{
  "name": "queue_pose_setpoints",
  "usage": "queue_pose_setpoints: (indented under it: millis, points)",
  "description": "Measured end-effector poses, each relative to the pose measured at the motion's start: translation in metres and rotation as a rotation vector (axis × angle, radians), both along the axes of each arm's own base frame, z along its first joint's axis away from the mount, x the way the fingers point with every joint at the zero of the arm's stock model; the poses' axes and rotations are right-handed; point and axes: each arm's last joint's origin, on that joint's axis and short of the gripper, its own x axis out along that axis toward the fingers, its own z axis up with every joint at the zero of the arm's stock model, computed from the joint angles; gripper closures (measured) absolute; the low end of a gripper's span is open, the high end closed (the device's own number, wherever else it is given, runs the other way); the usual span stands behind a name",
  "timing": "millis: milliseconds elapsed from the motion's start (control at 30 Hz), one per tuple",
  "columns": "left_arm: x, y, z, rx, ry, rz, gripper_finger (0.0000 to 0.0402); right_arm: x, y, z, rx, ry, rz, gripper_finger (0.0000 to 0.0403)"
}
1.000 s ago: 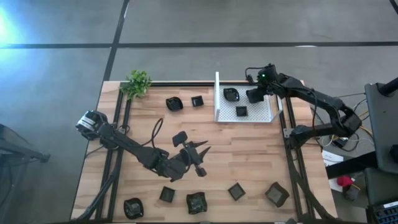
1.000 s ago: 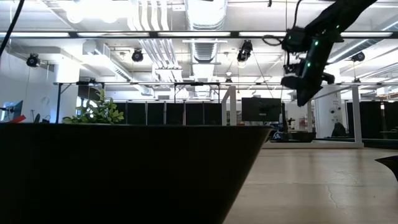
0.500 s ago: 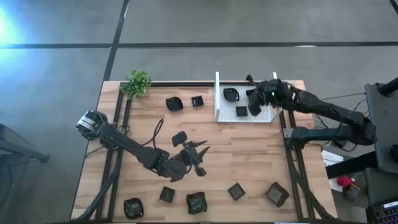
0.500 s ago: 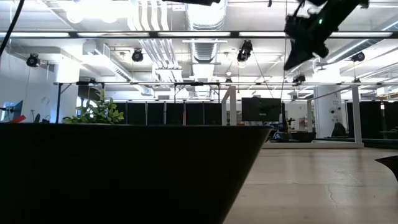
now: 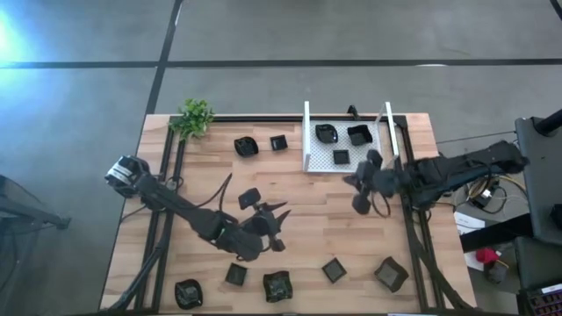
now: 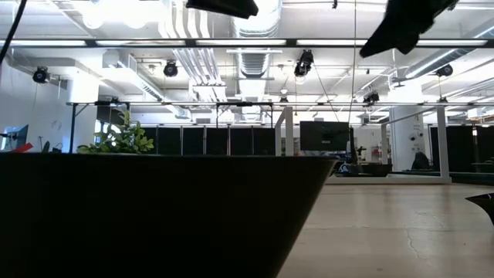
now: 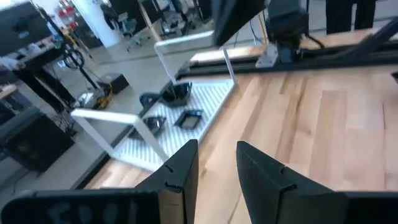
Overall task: Pick & Place Mini shaped plates
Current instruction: Stack the square plate on top of the other square plate on the shelf
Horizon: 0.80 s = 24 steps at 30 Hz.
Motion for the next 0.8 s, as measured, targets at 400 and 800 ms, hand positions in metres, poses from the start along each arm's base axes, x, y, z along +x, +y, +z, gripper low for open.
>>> queue_pose_setpoints:
  millis: [400, 800]
  points:
    - [-0.036, -0.008, -0.009, -0.145, 0.127, 0.004, 0.0296, -0.002, 0.054, -0.014, -0.019, -0.032, 0.120, 0.0394]
    - [-0.065, -0.022, -0.025, -0.435, 0.491, -0.172, 0.0296, 0.017, 0.074, -0.029, -0.027, -0.019, 0.159, 0.0394]
